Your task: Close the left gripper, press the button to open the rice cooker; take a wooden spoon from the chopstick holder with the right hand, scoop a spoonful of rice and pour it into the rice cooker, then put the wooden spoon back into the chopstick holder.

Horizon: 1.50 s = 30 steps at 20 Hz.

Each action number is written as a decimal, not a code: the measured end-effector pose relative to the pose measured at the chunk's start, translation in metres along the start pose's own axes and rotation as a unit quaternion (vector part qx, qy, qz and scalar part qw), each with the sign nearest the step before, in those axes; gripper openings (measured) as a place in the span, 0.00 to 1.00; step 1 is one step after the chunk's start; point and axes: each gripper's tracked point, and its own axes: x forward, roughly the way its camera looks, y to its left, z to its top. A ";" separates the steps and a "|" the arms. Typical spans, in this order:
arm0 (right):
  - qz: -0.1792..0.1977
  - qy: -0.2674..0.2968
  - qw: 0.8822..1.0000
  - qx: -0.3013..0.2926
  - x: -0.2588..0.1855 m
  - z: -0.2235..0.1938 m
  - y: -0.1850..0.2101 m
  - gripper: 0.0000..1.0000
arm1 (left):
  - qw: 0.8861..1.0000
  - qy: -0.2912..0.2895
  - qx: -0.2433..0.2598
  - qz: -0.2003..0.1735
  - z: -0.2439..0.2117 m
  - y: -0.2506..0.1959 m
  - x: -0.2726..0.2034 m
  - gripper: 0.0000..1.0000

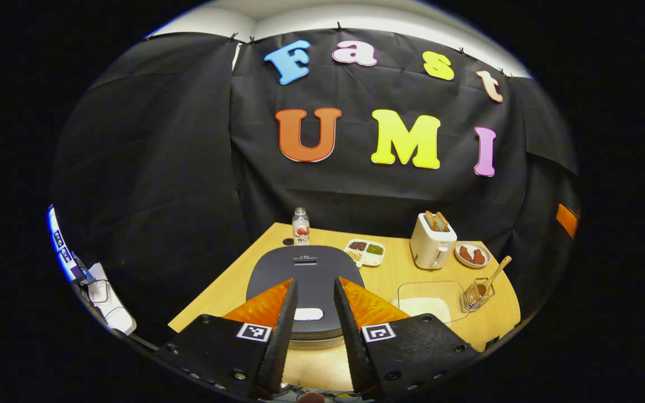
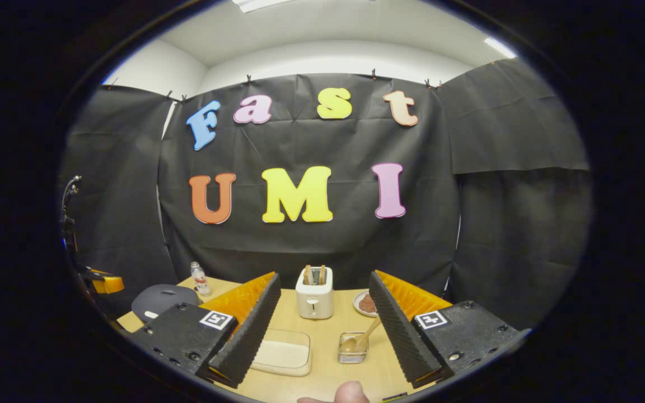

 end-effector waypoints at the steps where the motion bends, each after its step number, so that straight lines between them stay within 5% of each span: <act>1: -0.001 0.000 1.000 0.000 0.000 0.000 0.000 1.00 | 1.000 0.014 0.001 -0.001 -0.008 0.001 0.004 0.42; 7: -0.010 0.010 1.000 -0.001 0.000 -0.006 -0.009 1.00 | 0.998 0.066 0.001 -0.010 -0.039 0.002 0.023 0.43; 10: -0.016 0.014 1.000 -0.006 -0.002 -0.010 -0.015 1.00 | 0.996 0.088 -0.001 -0.014 -0.052 0.004 0.038 0.09; 12: -0.021 0.015 1.000 -0.009 -0.002 -0.011 -0.020 1.00 | 0.996 0.092 -0.009 -0.016 -0.054 0.008 0.048 0.00; 20: -0.036 0.020 0.999 -0.018 0.001 -0.013 -0.037 1.00 | 0.993 0.108 -0.041 -0.023 -0.056 0.012 0.082 0.00; 21: -0.038 0.019 0.999 -0.020 0.003 -0.013 -0.039 1.00 | 0.992 0.112 -0.048 -0.023 -0.059 0.013 0.084 0.06; 22: -0.039 0.018 0.999 -0.021 0.003 -0.012 -0.040 1.00 | 0.991 0.118 -0.052 -0.019 -0.064 0.015 0.085 0.00; 30: -0.034 0.028 0.999 -0.016 0.011 -0.023 -0.032 1.00 | 0.982 0.159 -0.095 -0.016 -0.086 0.017 0.088 0.00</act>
